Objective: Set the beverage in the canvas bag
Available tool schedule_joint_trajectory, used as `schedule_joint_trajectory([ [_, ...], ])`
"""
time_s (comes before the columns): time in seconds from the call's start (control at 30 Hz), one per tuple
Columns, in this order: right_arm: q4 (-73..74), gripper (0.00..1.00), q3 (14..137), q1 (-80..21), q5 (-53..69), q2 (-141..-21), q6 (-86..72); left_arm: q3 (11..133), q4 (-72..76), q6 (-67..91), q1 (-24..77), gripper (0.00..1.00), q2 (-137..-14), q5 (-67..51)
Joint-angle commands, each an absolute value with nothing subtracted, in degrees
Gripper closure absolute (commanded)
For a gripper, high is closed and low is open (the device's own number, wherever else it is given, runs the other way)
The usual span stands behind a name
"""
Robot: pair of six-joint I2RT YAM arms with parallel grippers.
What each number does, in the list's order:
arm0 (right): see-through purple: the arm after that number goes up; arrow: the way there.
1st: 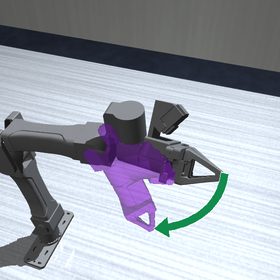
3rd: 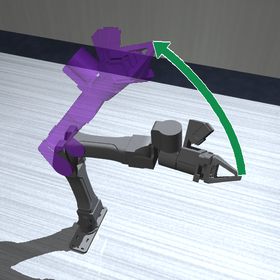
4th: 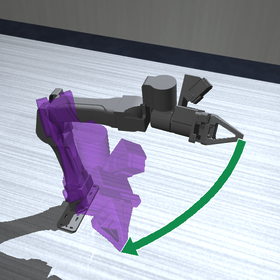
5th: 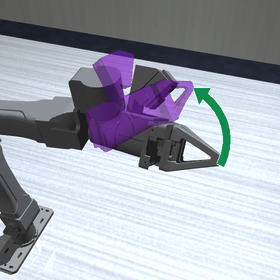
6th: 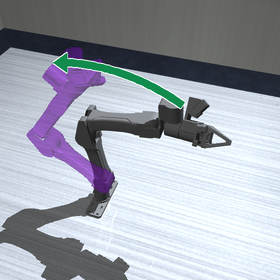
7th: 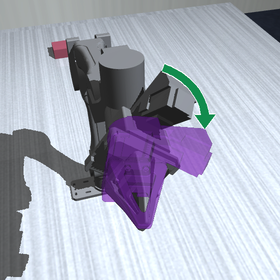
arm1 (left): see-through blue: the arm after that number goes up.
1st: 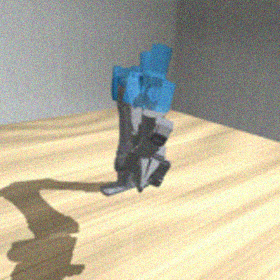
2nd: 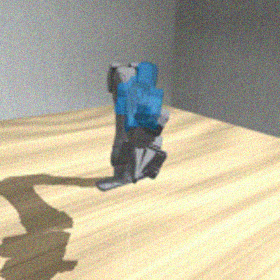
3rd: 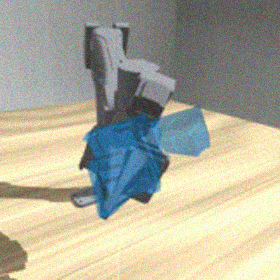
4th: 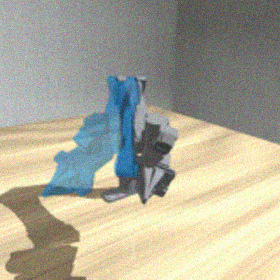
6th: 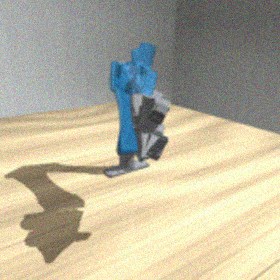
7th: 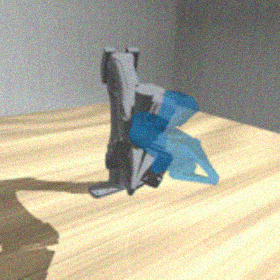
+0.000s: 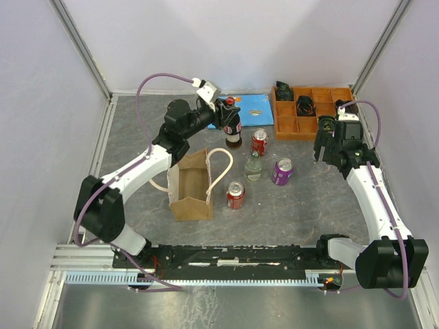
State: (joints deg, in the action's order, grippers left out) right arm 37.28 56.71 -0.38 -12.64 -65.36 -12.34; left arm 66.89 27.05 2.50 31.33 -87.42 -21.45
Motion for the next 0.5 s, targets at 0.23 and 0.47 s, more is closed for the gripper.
schedule_joint_trajectory([
  [0.23,33.6,0.01,54.3,-0.6,-10.3,-65.1,-14.4,75.2,20.7,0.0,29.9,0.97,-66.9,-18.2],
  [0.47,33.2,0.01,54.7,-0.6,-9.2,-66.0,-14.5,74.8,10.1,-3.4,29.2,0.97,-59.6,-13.3],
])
